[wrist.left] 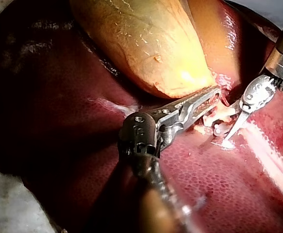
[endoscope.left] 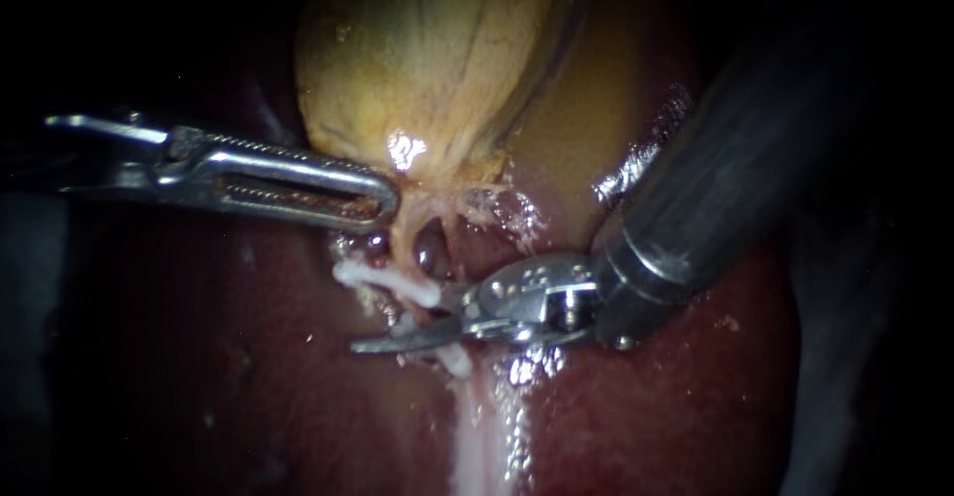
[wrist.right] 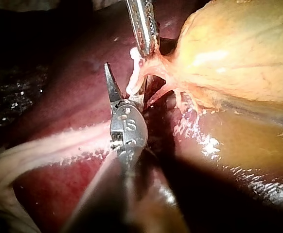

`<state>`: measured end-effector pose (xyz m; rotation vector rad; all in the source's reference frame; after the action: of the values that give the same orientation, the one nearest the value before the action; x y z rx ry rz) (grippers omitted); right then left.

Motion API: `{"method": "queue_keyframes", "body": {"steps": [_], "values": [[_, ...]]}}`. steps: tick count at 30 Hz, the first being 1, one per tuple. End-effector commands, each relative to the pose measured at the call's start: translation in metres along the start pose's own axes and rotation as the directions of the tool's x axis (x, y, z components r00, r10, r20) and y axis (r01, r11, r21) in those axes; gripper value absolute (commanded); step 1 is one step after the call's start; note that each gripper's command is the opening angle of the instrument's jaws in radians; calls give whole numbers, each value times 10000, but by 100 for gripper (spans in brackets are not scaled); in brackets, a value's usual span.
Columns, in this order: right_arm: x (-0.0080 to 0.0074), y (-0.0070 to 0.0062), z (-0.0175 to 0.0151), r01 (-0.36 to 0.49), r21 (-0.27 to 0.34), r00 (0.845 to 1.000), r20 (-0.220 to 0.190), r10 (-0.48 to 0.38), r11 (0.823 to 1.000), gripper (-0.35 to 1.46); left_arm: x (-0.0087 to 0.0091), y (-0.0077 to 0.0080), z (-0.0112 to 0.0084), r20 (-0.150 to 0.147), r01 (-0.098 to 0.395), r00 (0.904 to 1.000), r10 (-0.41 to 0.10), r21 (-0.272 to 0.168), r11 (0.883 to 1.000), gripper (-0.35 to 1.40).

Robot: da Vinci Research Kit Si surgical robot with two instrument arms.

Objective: Go to the cutting position left tube

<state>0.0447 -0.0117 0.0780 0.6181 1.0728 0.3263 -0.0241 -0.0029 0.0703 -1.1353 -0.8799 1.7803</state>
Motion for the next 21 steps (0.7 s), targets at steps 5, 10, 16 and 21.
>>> {"method": "queue_keyframes", "body": {"steps": [5, 10, 16, 21], "values": [[2, 1, 9, -35, 225, 10000, 20, 35, 9997, 143, 0, 0, 1, -2, 4, 10000, -4, 7, 10000, -35], [7, 7, 17, -52, 252, 9999, -137, 55, 9997, 143, 1, 0, 3, -6, 4, 10000, -4, 12, 10000, -35], [8, 11, 22, -119, 331, 9995, -281, 128, 9994, 143, 1, -1, 3, -3, 2, 10000, -2, 8, 10000, -35], [7, 12, 21, -176, 335, 9994, -278, 185, 9993, 143, 1, -1, 3, -3, 2, 10000, -2, 7, 10000, -35]]}}
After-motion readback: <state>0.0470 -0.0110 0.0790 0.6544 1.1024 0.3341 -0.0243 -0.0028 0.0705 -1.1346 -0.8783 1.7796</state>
